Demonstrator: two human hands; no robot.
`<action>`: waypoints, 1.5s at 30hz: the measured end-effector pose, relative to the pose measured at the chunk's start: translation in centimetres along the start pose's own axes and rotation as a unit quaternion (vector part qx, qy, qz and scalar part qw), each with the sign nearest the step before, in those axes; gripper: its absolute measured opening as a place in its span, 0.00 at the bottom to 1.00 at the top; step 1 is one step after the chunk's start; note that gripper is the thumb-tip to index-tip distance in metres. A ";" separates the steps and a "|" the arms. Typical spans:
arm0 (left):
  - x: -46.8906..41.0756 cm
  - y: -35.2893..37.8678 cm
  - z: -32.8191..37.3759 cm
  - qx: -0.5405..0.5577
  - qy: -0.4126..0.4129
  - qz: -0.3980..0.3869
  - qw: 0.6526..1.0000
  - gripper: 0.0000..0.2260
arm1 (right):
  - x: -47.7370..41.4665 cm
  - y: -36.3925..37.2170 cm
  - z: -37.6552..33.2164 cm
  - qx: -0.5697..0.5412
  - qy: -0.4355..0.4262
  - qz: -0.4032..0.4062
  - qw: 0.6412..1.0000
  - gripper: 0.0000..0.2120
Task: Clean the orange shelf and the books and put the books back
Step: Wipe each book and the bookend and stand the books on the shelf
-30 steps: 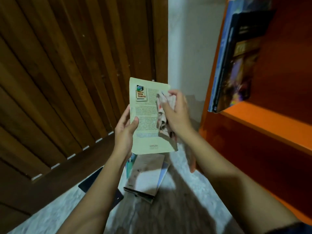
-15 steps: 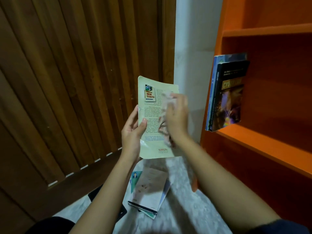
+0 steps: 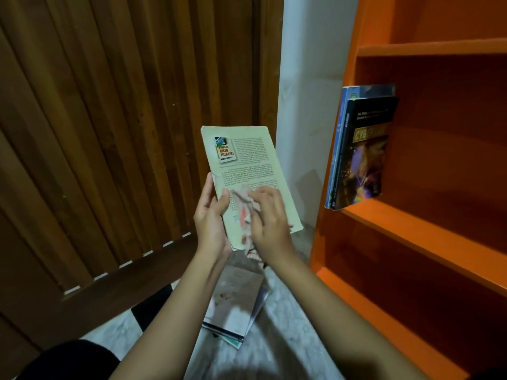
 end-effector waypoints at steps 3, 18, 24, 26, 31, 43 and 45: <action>-0.2 -0.4 0.1 -0.023 0.001 0.001 1.000 0.23 | -0.2 -3.0 6.5 0.024 0.172 0.057 0.983 0.12; -1.1 -0.5 0.8 -0.049 -0.011 -0.047 0.998 0.23 | 0.4 -3.6 10.5 -0.184 0.310 -0.003 0.933 0.12; -1.6 -0.6 0.6 -0.096 -0.022 -0.088 0.991 0.23 | 2.4 -0.2 9.5 -0.446 0.345 -0.122 0.817 0.34; -1.9 -0.5 0.5 -0.116 -0.033 -0.098 0.988 0.23 | 3.0 -0.2 9.5 -0.465 0.366 -0.092 0.801 0.30; -3.3 -0.8 0.4 -0.472 0.037 -0.039 0.880 0.23 | 3.5 -1.6 10.1 -0.449 0.375 -0.009 0.811 0.27; -1.4 7.0 -3.1 -0.646 0.032 -0.105 0.755 0.41 | 5.7 -2.7 8.7 -0.262 0.292 -0.036 0.919 0.29; -2.0 6.2 -2.7 -0.642 0.017 -0.060 0.764 0.49 | 6.4 -2.2 7.9 -0.252 0.281 -0.046 0.925 0.30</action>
Point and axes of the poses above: each hand's wrist, its own x-axis away from the middle knuckle, its own y-axis out of the palm, z = x × y, the point moved 9 cm from there along -x, towards the middle knuckle, and after that the axes turned 4 degrees about x, right-handed, at the moved point
